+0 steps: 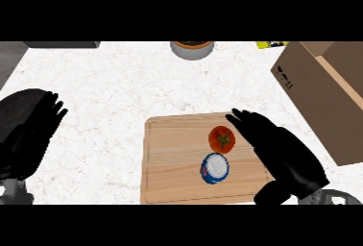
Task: Pick the tomato from the cutting board and place it in the cardboard box
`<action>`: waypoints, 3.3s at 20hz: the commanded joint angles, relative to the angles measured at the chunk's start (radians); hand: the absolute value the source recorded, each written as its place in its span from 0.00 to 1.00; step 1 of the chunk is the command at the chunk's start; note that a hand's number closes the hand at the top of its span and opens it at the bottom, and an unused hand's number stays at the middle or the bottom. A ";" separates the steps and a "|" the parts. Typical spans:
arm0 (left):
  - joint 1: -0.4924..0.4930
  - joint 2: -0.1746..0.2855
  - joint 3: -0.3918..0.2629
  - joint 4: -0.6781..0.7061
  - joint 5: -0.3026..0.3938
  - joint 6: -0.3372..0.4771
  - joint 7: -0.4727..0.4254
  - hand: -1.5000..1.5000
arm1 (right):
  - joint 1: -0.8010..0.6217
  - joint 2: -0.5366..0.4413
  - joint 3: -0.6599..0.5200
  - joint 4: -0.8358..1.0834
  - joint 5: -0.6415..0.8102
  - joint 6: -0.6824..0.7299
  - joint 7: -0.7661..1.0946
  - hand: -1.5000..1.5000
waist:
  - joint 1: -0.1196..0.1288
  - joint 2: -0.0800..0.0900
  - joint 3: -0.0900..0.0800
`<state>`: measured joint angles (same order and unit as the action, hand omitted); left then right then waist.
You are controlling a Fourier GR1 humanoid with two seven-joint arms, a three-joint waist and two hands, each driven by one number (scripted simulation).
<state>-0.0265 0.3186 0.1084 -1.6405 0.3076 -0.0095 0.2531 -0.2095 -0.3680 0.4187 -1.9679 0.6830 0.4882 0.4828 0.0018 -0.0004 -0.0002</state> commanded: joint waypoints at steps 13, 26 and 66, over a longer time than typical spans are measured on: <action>-0.020 -0.029 0.076 0.000 -0.027 -0.058 0.040 0.50 | -0.010 0.141 0.002 0.078 0.202 -0.006 -0.123 0.00 | -0.001 0.000 0.000; -0.011 -0.058 0.101 0.030 -0.056 -0.102 -0.001 0.50 | 0.033 0.248 0.055 0.143 0.356 -0.006 -0.080 0.00 | -0.002 0.000 0.000; 0.003 -0.096 0.138 -0.076 -0.080 -0.131 0.097 0.50 | -0.058 0.288 -0.065 0.537 0.541 -0.210 -0.408 1.00 | 0.000 0.000 0.000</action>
<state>-0.0154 0.2019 0.2285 -1.6919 0.2111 -0.1326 0.3053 -0.3001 -0.0547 0.3440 -1.4290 1.2109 0.3113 0.1352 0.0041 -0.0019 -0.0005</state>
